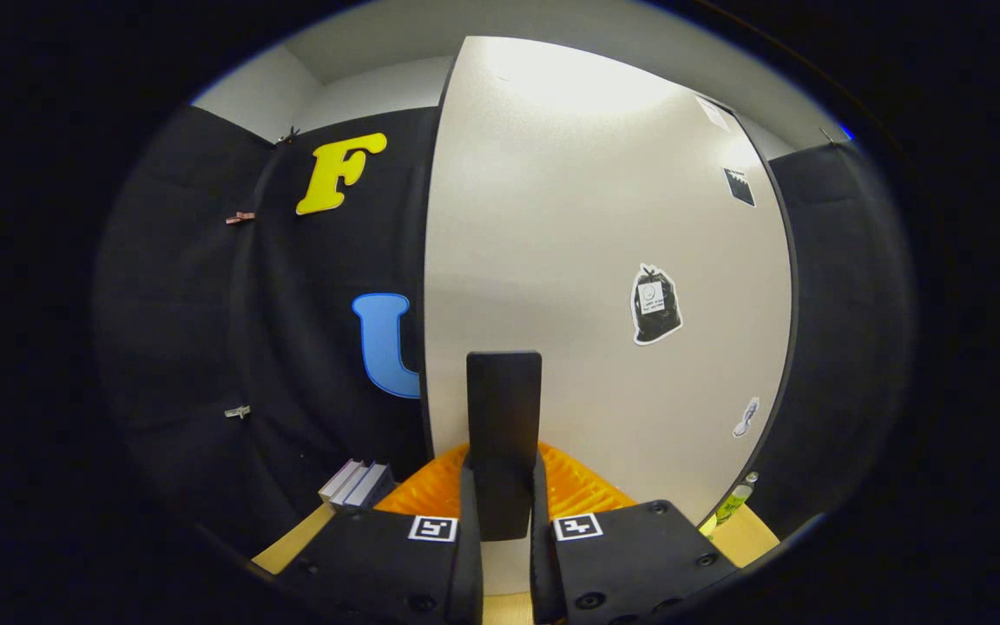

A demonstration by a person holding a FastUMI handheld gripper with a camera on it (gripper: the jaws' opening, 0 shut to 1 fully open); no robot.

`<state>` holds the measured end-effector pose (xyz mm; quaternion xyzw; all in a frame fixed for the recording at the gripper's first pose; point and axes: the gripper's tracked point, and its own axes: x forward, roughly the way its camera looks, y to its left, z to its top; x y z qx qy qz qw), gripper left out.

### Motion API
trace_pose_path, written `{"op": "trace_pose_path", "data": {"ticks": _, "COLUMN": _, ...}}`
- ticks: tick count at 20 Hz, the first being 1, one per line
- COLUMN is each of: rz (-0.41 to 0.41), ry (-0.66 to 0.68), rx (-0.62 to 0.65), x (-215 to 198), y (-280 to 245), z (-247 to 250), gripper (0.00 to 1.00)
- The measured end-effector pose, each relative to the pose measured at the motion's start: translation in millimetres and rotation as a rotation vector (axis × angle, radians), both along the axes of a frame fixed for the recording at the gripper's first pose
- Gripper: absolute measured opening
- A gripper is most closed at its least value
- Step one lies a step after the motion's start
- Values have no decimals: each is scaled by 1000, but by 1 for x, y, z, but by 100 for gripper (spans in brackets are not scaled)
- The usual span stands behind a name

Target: Open the shoe cabinet door, grab the shoes and put them into the shoe cabinet, then close the shoe cabinet door.

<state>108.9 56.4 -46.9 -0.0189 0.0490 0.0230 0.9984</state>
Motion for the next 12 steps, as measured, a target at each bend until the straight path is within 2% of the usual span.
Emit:
{"op": "trace_pose_path", "data": {"ticks": 4, "rz": 48, "ry": 20, "rx": 23, "x": -30, "y": -11, "z": 2, "gripper": 25}}
{"op": "trace_pose_path", "data": {"ticks": 12, "rz": 196, "ry": 55, "rx": 20, "x": -92, "y": -44, "z": 2, "gripper": 25}}
